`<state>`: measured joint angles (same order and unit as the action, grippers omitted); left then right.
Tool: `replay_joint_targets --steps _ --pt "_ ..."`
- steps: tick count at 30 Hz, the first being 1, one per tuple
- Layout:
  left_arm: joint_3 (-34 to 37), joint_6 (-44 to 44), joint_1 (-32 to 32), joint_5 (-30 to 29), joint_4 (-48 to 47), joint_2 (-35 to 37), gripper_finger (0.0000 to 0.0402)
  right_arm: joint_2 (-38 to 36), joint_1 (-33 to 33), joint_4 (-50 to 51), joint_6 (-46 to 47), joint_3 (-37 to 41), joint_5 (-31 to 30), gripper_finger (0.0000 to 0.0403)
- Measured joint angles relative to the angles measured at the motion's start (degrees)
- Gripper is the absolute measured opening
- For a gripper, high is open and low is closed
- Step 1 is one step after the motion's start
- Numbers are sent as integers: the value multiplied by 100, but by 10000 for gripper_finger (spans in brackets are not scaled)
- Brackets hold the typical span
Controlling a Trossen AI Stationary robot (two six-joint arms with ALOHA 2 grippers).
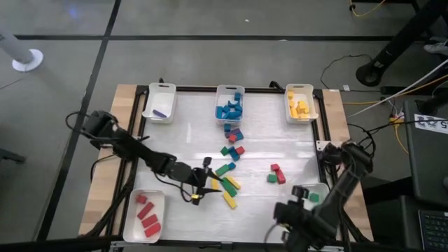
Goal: Sort blocks
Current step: Put the green block into the bottom right white bin, then put the yellow block into the top right white bin
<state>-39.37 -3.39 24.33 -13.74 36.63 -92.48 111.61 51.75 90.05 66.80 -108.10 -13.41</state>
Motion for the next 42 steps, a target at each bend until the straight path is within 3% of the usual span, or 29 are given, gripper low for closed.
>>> replay_joint_targets --steps 5,13,19,27,33,42 --pt "-204 1 -155 421 6 -479 166 2 571 3 244 551 377 42" --pt "-529 -484 -272 470 -4 -874 166 9 1136 -2 1064 1487 1563 44" --pt "-812 -1067 -434 477 -12 -1104 166 9 1243 -10 1129 1952 1604 53" --pt "-1013 -1162 -849 546 -602 -1240 166 9 1193 -10 1140 2267 1602 74" --pt "-1023 -995 -1107 1205 -758 -1253 166 9 1193 -2 1245 2271 1602 111" --pt "-1021 -1065 -1208 1484 -1259 -1257 166 9 1193 -3 1251 2271 1602 169"
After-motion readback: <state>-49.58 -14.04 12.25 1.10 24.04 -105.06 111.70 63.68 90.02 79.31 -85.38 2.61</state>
